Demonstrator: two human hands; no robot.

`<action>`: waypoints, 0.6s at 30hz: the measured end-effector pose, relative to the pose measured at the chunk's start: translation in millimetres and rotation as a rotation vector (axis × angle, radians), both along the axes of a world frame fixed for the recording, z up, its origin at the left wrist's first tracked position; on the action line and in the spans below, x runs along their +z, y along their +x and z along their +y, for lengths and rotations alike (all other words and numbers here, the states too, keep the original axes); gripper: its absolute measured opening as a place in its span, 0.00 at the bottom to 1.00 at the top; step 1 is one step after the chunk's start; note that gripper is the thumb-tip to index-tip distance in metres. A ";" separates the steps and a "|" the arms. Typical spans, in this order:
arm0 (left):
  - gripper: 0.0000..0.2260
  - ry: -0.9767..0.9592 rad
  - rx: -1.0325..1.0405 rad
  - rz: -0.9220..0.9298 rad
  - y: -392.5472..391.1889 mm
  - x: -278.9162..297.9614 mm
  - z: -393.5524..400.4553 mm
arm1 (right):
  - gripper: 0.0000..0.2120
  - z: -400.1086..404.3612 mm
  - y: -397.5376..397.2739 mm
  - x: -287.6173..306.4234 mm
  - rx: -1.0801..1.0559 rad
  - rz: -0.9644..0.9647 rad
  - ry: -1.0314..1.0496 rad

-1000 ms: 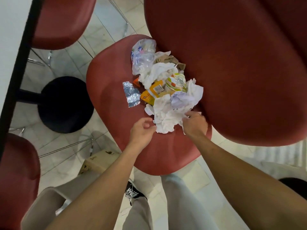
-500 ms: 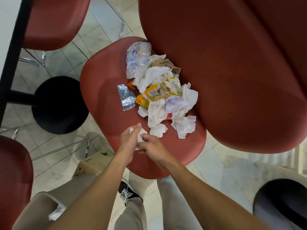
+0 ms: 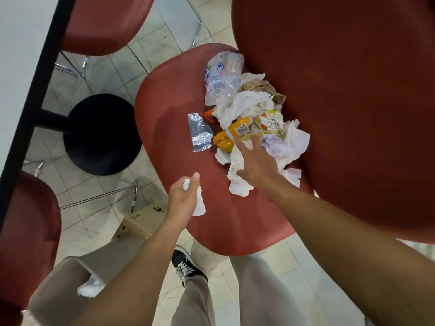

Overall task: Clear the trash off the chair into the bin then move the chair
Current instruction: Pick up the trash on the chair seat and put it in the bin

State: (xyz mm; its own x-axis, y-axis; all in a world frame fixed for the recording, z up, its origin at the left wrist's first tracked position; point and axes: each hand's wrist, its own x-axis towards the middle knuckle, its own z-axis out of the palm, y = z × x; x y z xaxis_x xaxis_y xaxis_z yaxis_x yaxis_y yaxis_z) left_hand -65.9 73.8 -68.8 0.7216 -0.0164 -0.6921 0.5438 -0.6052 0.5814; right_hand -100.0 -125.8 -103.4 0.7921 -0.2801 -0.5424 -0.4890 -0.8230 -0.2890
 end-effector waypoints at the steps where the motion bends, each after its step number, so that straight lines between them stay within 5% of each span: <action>1: 0.17 0.003 -0.002 -0.002 0.6 0.8 0.8 | 0.44 -1.6 2.4 -5.3 0.043 0.042 -0.067; 6: 0.15 0.031 0.014 -0.017 3.8 2.3 19.7 | 0.21 3.9 2.9 -17.4 0.111 0.061 -0.191; 10: 0.16 0.029 0.032 -0.021 3.0 7.6 36.0 | 0.15 8.5 -5.9 -16.3 0.117 0.034 -0.122; 18: 0.15 -0.024 0.039 -0.038 -12.6 24.8 64.0 | 0.05 50.0 -18.7 30.7 -0.343 -0.279 0.174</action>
